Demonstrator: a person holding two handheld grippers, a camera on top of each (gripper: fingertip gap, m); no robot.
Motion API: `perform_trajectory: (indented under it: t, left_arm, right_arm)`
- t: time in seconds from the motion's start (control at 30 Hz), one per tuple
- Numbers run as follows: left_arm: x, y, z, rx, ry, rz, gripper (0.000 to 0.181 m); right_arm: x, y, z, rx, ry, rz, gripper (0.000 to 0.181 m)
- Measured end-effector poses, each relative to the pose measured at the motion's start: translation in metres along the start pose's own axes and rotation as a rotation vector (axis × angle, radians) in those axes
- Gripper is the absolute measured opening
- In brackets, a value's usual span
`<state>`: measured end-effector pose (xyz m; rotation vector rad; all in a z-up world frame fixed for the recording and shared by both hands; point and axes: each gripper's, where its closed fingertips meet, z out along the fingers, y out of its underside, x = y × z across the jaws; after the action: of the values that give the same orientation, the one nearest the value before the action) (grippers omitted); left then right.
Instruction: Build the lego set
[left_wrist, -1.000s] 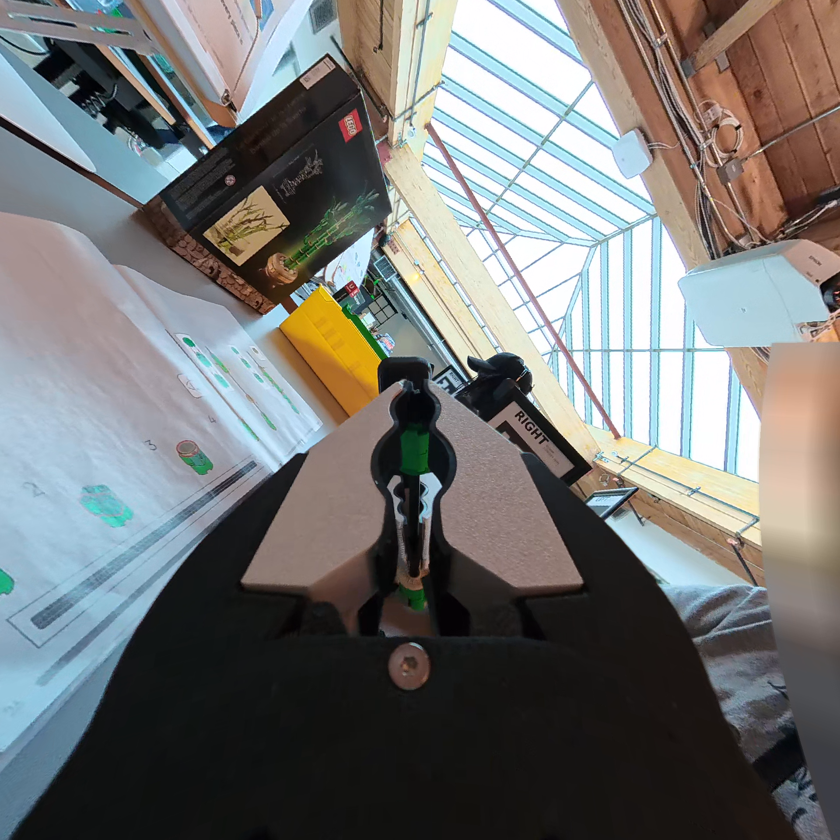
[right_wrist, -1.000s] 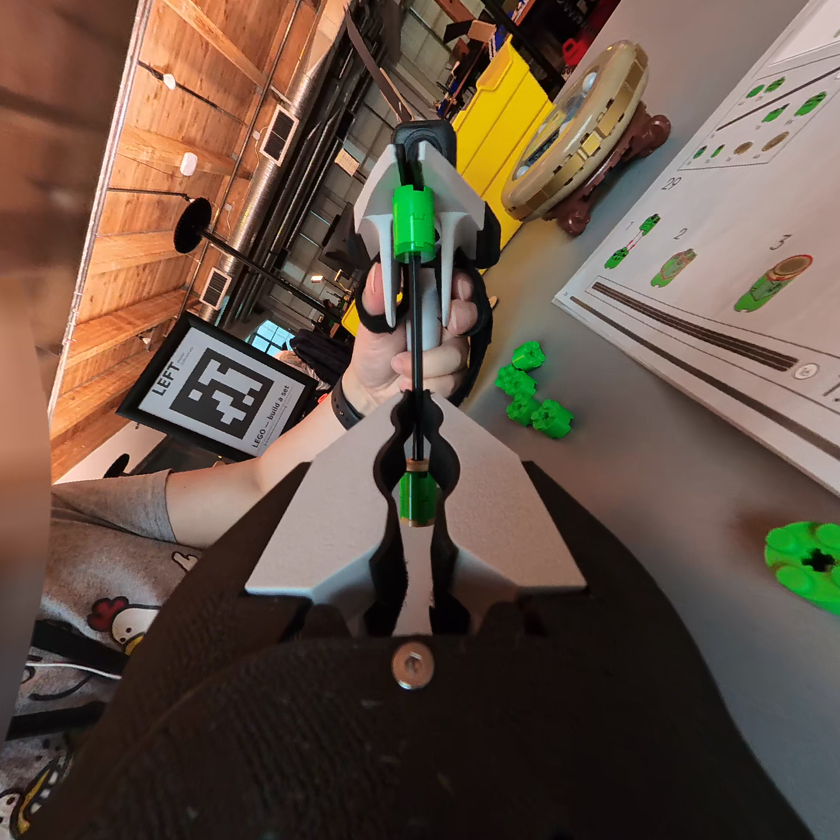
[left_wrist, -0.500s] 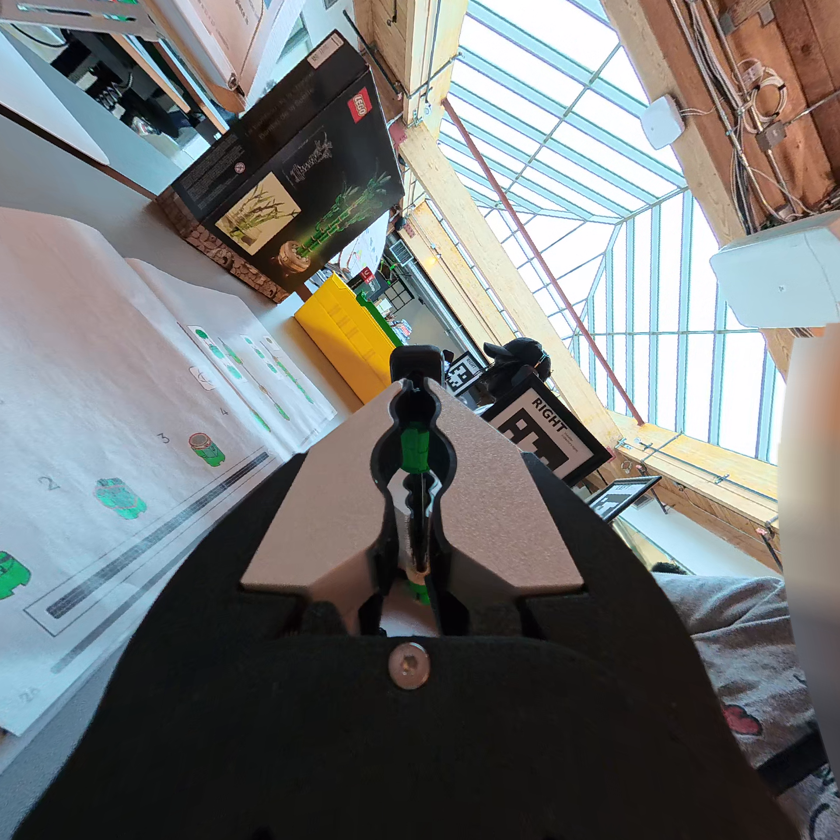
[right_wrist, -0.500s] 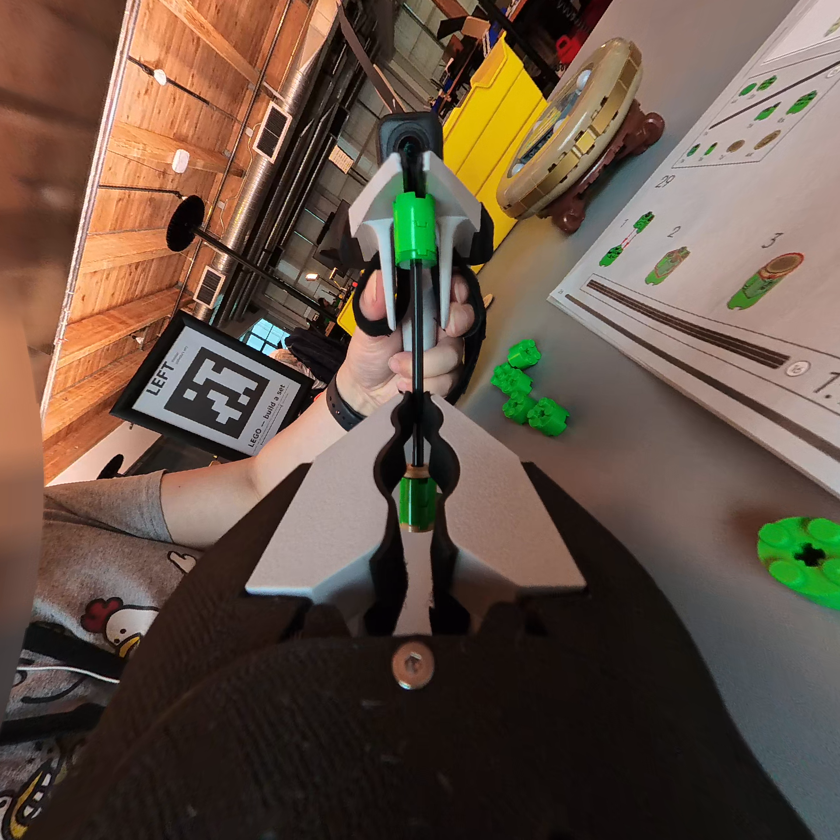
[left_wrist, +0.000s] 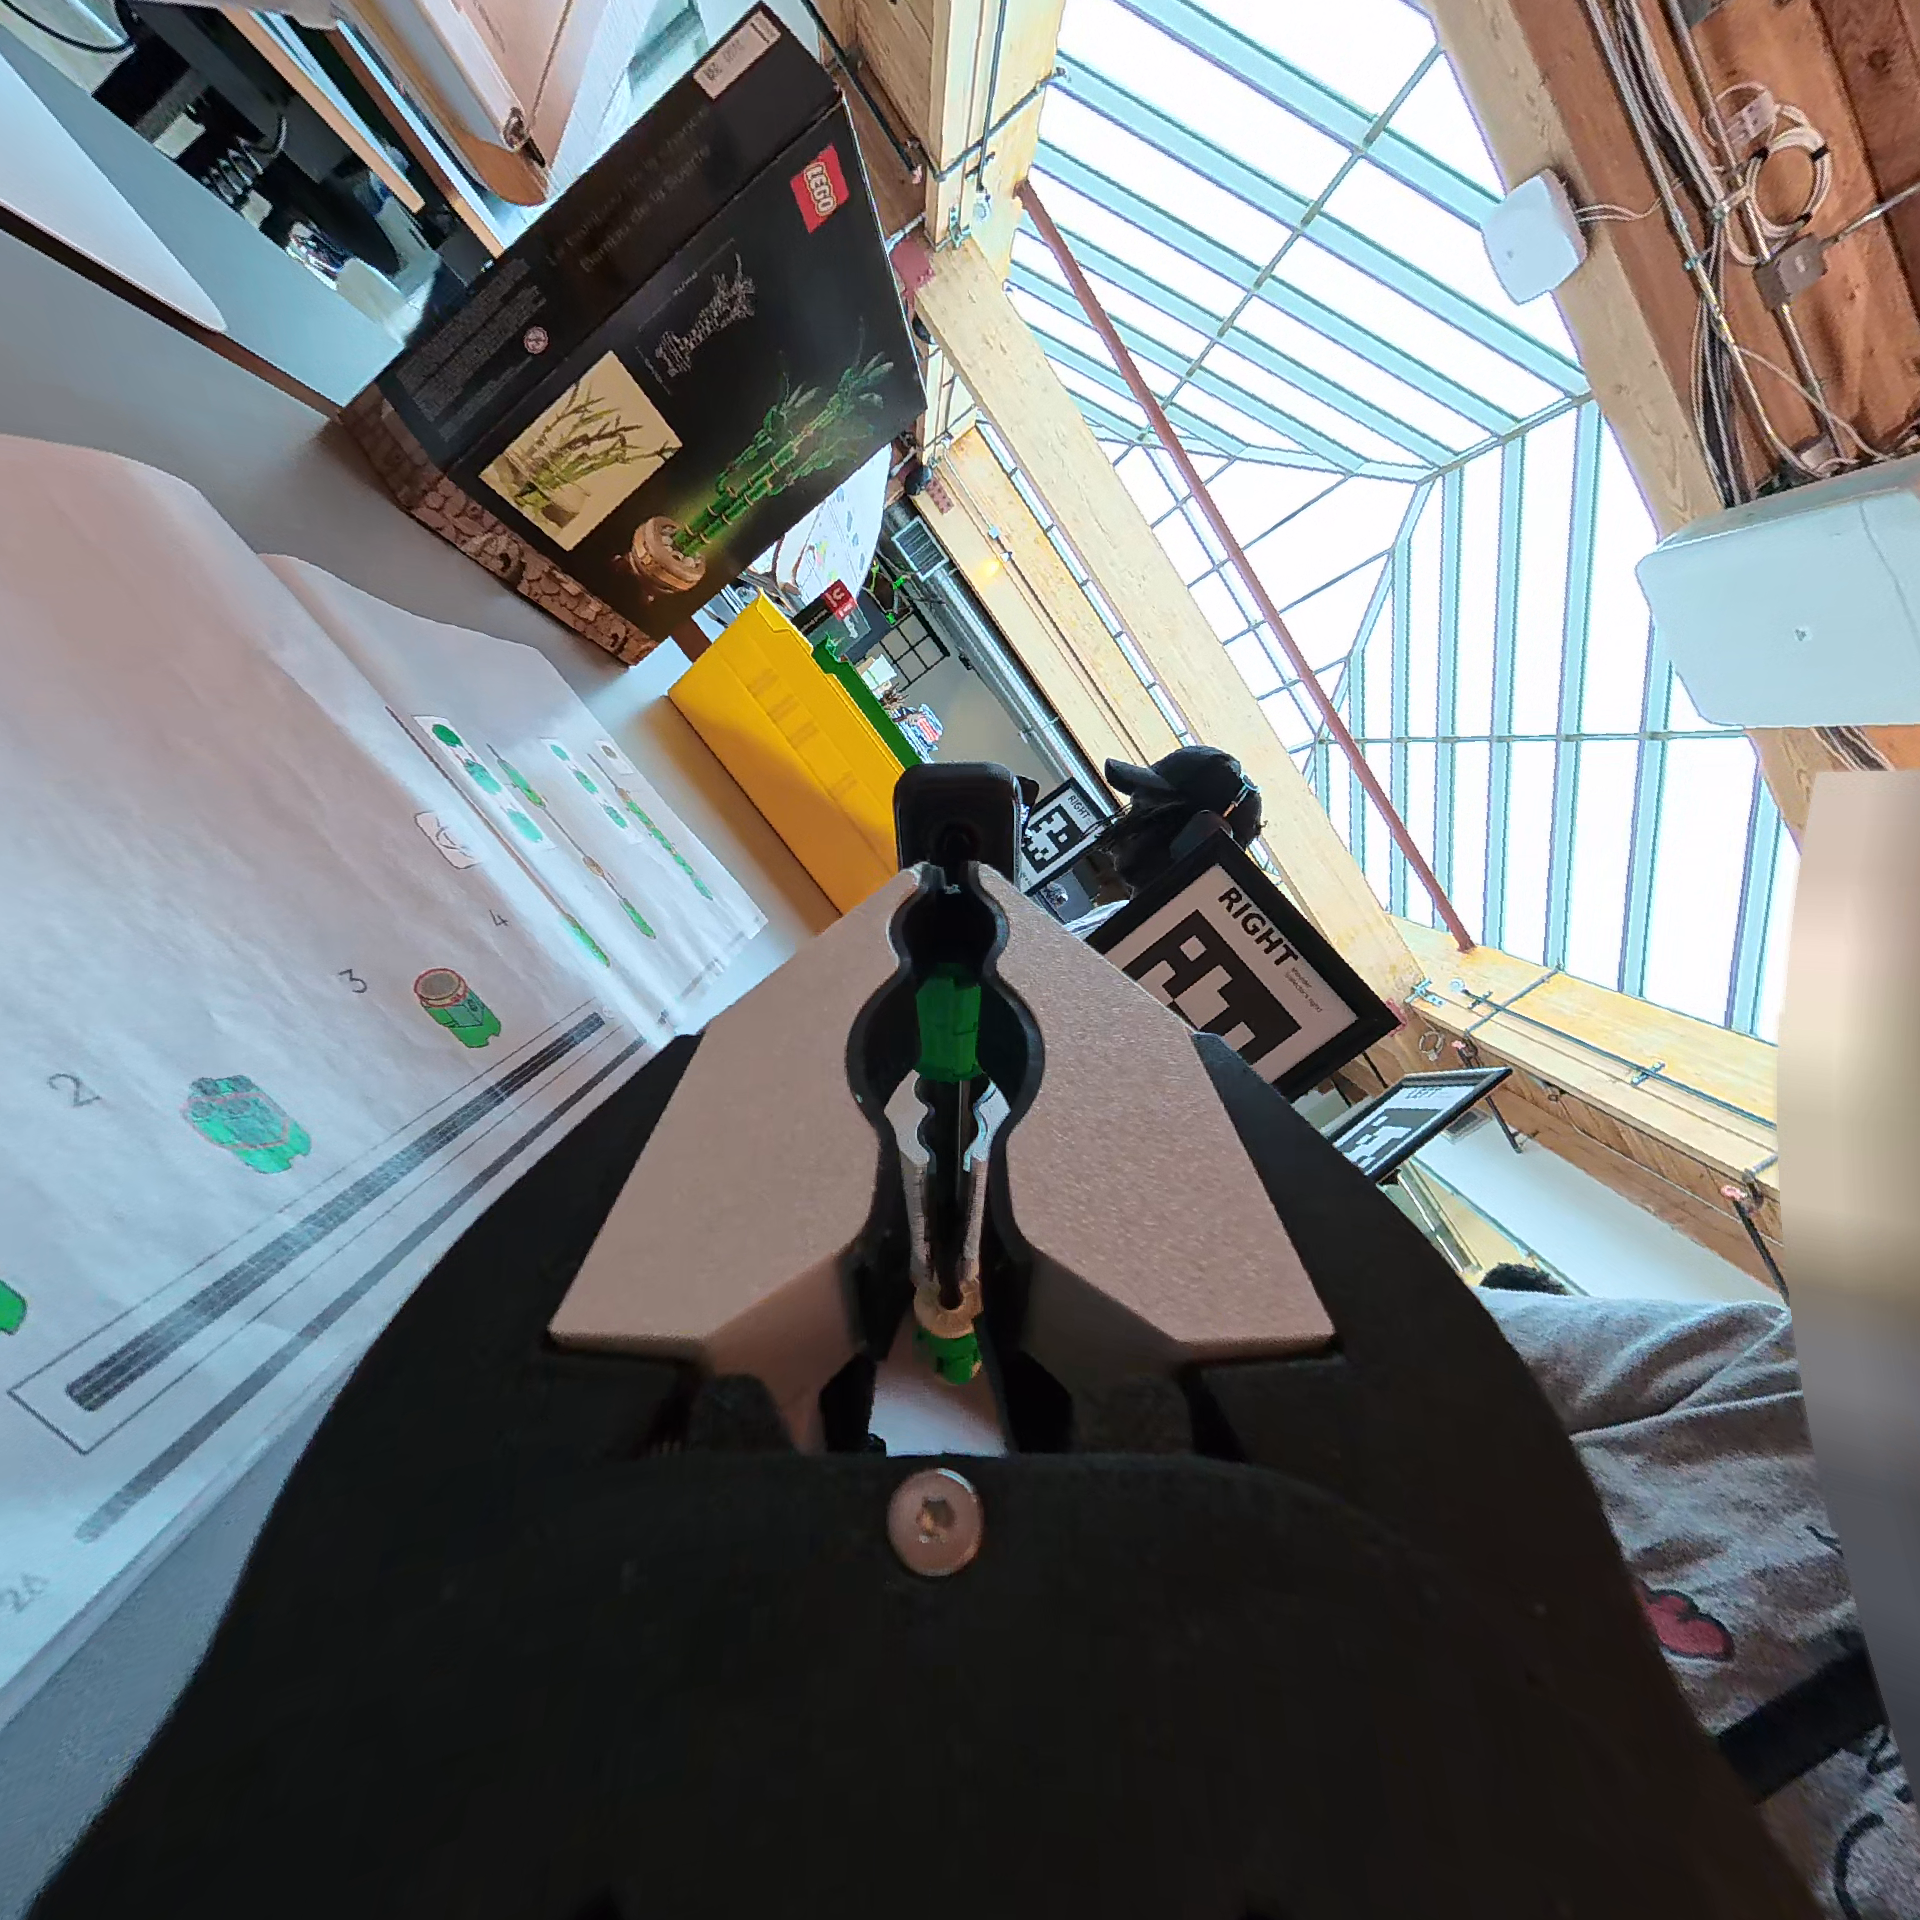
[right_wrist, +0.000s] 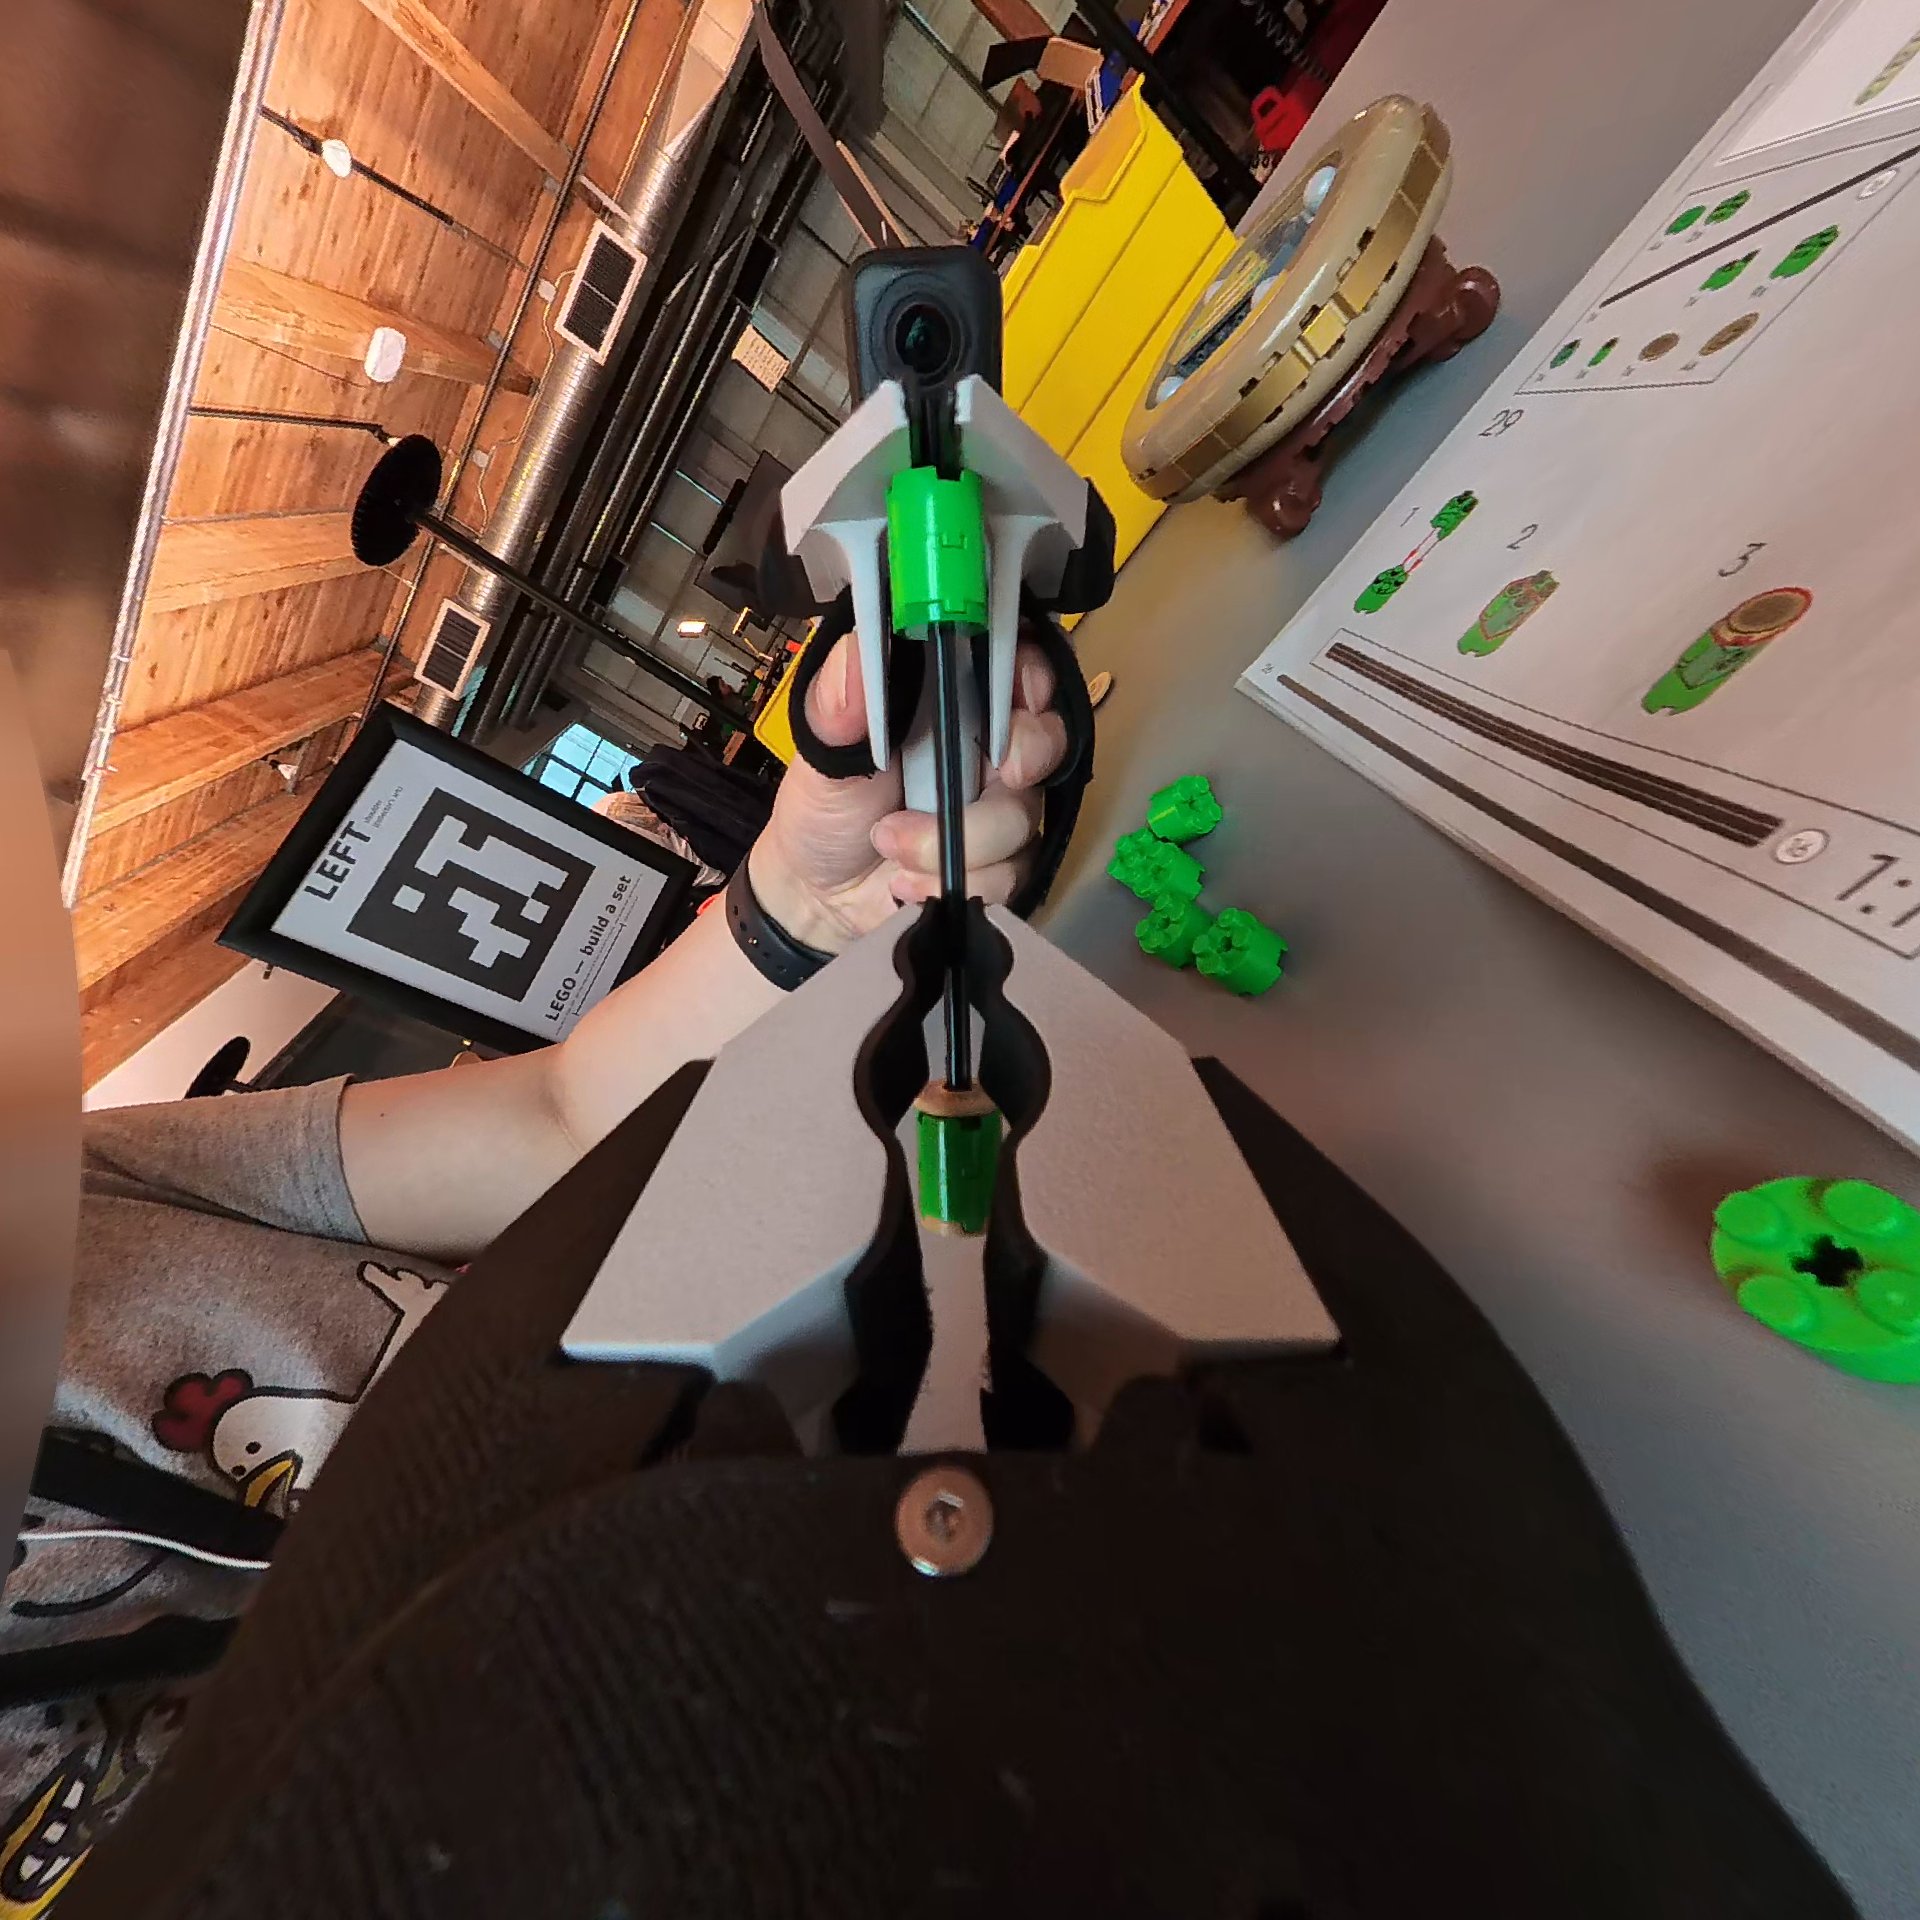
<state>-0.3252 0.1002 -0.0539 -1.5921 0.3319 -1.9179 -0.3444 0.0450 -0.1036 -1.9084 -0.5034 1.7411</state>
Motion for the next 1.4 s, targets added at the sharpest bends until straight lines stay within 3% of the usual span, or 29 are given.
perform_trajectory:
  t: [0.37,0.43,0.63,0.73,0.83,1.07,1.23,1.33,1.4]
  left_arm:
    - [0.010,-0.003,0.002,0.022,0.036,0.042,0.002]
    - [0.017,-0.002,0.003,-0.026,0.040,0.084,0.003]
    - [0.050,-0.004,-0.006,-0.045,0.150,0.128,0.040]
    - [0.053,-0.008,-0.015,-0.030,0.143,0.184,0.044]
    - [0.038,0.006,-0.011,-0.116,0.060,0.236,0.047]
    - [0.036,0.071,0.020,-0.375,0.115,0.158,0.042]
    - [0.036,0.078,0.034,-0.366,0.113,0.137,0.037]
    - [0.034,0.076,0.034,-0.359,0.111,0.174,0.018]
    - [0.032,0.076,0.032,-0.372,0.085,0.243,0.017]
  right_arm:
    - [-0.003,-0.003,0.000,0.010,-0.020,-0.011,0.000]
    - [-0.008,0.002,0.003,-0.018,-0.043,-0.045,0.002]
    - [-0.025,0.001,0.002,-0.009,-0.107,-0.113,0.002]
    - [-0.030,-0.012,-0.007,0.045,-0.102,-0.149,0.002]
    - [-0.041,-0.033,-0.021,0.167,-0.146,-0.176,0.002]
    - [-0.053,-0.070,-0.051,0.416,-0.227,-0.181,0.002]
    - [-0.055,-0.070,-0.046,0.422,-0.217,-0.214,0.002]
    - [-0.054,-0.069,-0.044,0.415,-0.205,-0.234,0.002]
    - [-0.054,-0.068,-0.044,0.404,-0.203,-0.243,0.002]
